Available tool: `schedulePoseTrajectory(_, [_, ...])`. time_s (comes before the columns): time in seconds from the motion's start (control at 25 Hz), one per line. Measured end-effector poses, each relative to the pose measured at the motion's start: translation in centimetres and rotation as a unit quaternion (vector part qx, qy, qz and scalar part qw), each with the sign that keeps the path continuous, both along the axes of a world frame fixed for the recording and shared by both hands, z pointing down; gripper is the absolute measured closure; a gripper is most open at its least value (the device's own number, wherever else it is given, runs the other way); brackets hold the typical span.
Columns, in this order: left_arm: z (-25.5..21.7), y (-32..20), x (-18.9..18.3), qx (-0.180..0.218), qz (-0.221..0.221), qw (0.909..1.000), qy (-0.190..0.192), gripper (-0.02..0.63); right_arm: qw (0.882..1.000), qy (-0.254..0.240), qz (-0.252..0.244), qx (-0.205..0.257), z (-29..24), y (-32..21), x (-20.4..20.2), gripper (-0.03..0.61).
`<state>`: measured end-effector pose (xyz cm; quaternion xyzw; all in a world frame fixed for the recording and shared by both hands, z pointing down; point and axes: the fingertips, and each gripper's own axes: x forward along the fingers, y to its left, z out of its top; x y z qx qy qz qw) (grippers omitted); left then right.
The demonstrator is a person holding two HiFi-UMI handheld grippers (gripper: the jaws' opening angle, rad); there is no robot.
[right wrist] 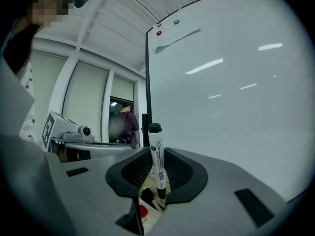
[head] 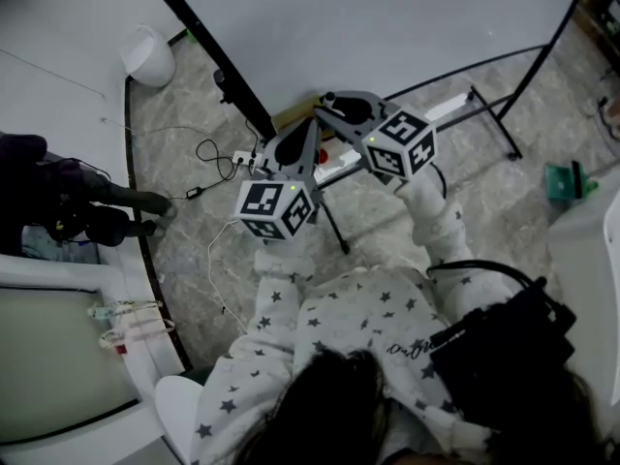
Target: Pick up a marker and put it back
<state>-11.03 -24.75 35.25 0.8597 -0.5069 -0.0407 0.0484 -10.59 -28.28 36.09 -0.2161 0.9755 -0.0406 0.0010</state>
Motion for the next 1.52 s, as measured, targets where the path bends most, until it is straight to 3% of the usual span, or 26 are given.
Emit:
schedulePoseTrajectory(0.84, [5.2, -0.6, 0.8, -0.032, 0.010, 0.9994, -0.005, 0.612, 1.000, -0.007, 0.018, -0.006, 7.1, -1.5, -0.2, 0.494])
schedulePoseTrajectory(1.52, [6.4, 0.1, 0.5, -0.049, 0.010, 0.9987, -0.003, 0.612, 0.998, -0.034, 0.055, -0.003, 7.6, -1.7, 0.0, 0.494])
